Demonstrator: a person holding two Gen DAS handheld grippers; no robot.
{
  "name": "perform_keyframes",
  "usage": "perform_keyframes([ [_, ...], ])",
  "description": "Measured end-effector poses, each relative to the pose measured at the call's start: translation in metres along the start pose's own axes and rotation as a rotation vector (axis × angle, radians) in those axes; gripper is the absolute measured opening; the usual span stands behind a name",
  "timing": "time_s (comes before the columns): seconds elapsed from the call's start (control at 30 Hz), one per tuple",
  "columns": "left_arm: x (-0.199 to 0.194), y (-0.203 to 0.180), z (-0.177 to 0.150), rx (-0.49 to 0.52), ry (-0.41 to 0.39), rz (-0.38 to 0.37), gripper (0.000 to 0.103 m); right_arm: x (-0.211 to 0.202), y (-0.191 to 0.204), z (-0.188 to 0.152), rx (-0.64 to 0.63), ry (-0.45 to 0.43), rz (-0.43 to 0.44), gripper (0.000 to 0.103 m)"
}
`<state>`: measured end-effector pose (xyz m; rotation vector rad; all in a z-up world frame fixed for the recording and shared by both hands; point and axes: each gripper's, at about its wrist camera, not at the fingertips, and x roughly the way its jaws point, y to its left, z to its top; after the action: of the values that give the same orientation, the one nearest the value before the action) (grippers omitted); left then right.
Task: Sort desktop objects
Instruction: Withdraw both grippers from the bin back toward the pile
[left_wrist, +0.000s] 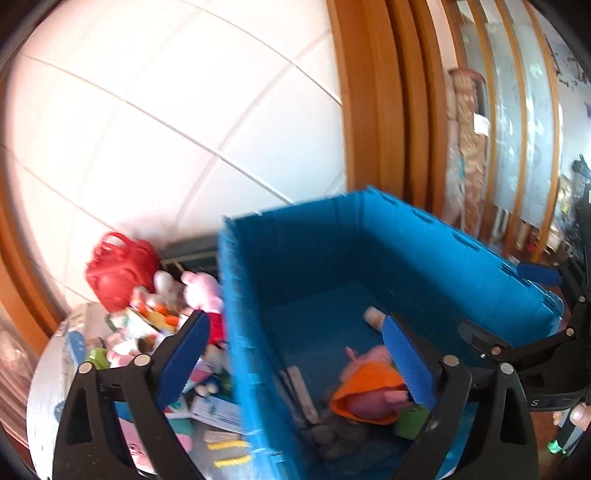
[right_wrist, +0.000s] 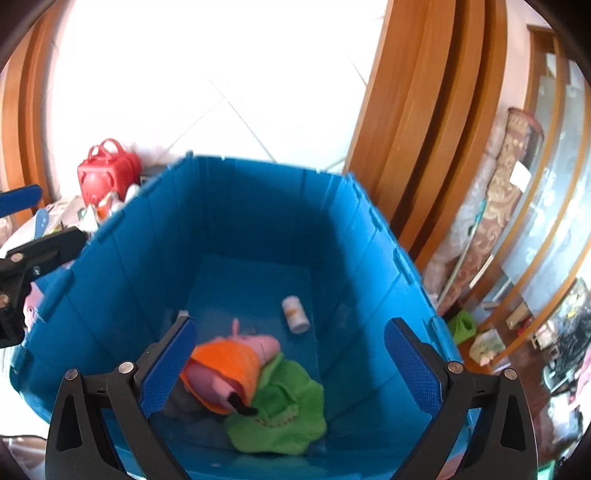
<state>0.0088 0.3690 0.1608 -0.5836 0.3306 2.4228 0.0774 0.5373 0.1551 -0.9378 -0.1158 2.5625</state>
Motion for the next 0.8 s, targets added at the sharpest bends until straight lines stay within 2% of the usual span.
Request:
perform_keyframes([
  [0.17,-0.017,0.039,-0.011,-0.039,-0.047,0.040,0.097,-0.014,0.025,0.008,0.011,-0.050,-0.013,0.103],
  [0.4,-0.033,0.115,-0.033,-0.128,-0.038,0.057,0.097,-0.036,0.076,0.023,0.008,-0.099,0.025,0.103],
  [0.63,-0.040,0.215,-0.076,-0.176,-0.001,0.205,0.097,-0.058,0.156,0.038,0.018,-0.147,0.222,0.103],
  [0.8,-0.039,0.294,-0.125,-0.204,0.054,0.342,0.097,-0.049,0.211,0.043,0.066,-0.148,0.340,0.103],
])
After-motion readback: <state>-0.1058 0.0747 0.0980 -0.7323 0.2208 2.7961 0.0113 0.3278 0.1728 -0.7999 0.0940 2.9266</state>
